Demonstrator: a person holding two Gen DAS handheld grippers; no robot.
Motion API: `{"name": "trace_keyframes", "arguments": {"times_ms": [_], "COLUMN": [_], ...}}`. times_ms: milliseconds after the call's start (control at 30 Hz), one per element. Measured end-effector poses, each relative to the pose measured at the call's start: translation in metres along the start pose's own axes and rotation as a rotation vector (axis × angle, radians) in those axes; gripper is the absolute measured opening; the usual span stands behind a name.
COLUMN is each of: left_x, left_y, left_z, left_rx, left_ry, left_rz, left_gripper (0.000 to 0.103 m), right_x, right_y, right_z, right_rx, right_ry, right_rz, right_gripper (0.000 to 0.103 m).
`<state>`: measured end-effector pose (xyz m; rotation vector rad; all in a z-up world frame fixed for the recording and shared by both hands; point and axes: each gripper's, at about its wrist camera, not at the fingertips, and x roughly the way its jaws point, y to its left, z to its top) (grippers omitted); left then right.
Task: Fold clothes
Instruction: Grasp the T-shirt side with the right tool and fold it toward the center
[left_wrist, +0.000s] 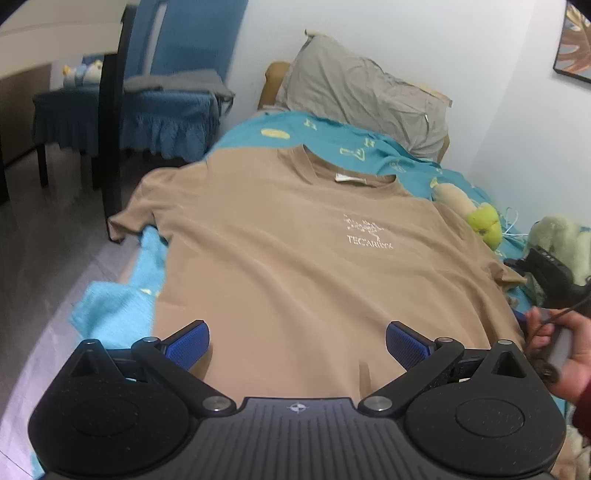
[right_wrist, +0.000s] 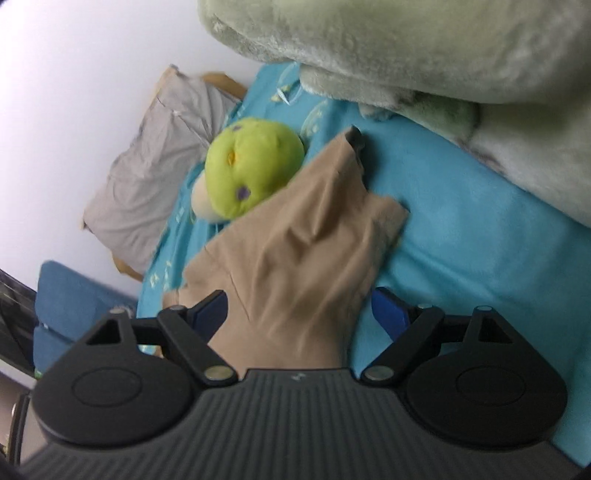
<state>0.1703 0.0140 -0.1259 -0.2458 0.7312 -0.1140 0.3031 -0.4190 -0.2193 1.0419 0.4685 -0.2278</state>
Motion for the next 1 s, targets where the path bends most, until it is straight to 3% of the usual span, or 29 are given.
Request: {"name": "trace_keyframes", "arguments": {"times_ms": [133,400,467,500,567,633,767,867,1000], "left_x": [0.014,0.022,0.020,0.020,0.019,0.018,0.013,0.005,-0.011], "left_y": [0.002,0.003,0.004,0.004,0.005,0.005,0.007,0.009,0.018], "left_z": [-0.002,-0.003,-0.003,-0.002,-0.001,0.001,0.007,0.014,0.024], "left_rx": [-0.020,-0.031,-0.038,-0.041,-0.046,-0.051,-0.058,-0.058,-0.057], "left_ry": [0.037,0.039,0.036,0.033,0.026,0.017,-0.017,-0.043,-0.082], "left_rz": [-0.016,-0.027,-0.028,-0.027,-0.021,-0.014,0.000,0.016,0.054], "left_gripper": [0.103,0.103,0.103,0.103,0.103,0.103,0.103,0.103,0.103], "right_x": [0.017,0.046,0.053,0.055,0.061,0.063,0.048,0.031,0.008], "right_y": [-0.005,-0.001,0.011,0.015,0.019,0.024,0.054,0.087,0.151], "right_z": [0.004,0.021,0.023,0.025,0.027,0.030,0.025,0.021,-0.007], "right_rx": [-0.027,-0.066,-0.148,-0.179,-0.222,-0.255,-0.447,-0.497,-0.644], "right_ry": [-0.061,-0.080,-0.054,-0.043,-0.026,-0.020,-0.110,-0.196,-0.301], "right_rz": [0.015,-0.009,-0.006,0.000,-0.055,-0.091,-0.118,-0.142,-0.160], "right_gripper": [0.087,0.089,0.088,0.086,0.058,0.017,0.013,0.012,0.012]}}
